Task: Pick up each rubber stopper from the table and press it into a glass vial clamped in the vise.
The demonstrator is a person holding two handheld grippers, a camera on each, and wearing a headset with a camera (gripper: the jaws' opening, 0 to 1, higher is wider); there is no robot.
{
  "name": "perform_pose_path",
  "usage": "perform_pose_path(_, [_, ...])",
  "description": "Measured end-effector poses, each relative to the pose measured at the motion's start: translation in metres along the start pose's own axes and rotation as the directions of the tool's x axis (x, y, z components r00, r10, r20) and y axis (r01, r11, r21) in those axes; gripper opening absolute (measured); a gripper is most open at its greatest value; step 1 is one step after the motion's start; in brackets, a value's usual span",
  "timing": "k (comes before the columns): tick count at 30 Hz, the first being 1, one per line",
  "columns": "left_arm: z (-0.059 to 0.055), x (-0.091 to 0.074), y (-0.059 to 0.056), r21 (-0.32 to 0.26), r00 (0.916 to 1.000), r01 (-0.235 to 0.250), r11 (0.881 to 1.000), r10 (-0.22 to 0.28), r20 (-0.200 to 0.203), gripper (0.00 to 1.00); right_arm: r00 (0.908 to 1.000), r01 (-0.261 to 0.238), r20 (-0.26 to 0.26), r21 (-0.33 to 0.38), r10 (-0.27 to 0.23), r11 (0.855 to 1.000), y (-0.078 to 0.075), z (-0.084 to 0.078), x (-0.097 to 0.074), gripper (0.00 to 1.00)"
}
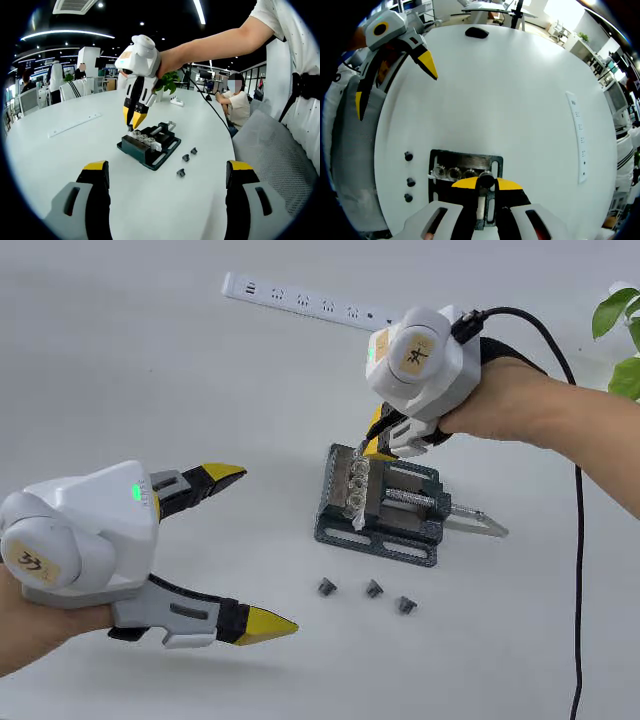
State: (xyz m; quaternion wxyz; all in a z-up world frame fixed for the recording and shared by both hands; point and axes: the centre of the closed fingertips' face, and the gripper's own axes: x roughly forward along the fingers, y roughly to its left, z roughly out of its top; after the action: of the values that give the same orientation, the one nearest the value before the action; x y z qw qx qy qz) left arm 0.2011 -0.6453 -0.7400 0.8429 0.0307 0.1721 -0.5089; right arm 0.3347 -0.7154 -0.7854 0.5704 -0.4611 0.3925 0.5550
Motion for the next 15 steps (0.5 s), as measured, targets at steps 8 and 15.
perform_pose_path(8, [-0.002, -0.001, 0.0, -0.004, 1.0, -0.002, 1.0, 0.002, -0.002, 0.97, 0.9997, -0.001, 0.026, 0.001, 0.001, 1.0, 0.005, 0.003, -0.005, 0.12])
perform_pose_path(15, [-0.002, -0.001, 0.0, -0.005, 1.0, -0.002, 1.0, 0.002, 0.0, 0.97, 0.9981, 0.012, 0.06, 0.024, -0.014, 1.0, 0.0, 0.004, -0.014, 0.05])
